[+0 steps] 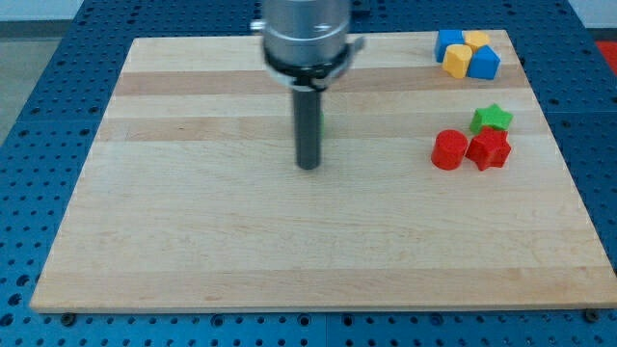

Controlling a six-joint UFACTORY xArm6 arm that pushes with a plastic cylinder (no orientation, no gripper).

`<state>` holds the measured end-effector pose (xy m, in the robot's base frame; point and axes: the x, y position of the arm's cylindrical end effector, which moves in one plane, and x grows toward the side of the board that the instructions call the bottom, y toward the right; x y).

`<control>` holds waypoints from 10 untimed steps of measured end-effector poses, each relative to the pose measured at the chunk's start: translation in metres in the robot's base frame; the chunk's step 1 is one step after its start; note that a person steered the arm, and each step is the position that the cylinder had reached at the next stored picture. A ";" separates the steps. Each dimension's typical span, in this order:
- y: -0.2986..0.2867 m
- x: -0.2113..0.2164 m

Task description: Move green circle slightly right

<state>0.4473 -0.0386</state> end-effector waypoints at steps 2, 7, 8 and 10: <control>-0.032 -0.047; -0.007 -0.045; 0.015 -0.045; 0.055 -0.063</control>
<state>0.3844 0.0166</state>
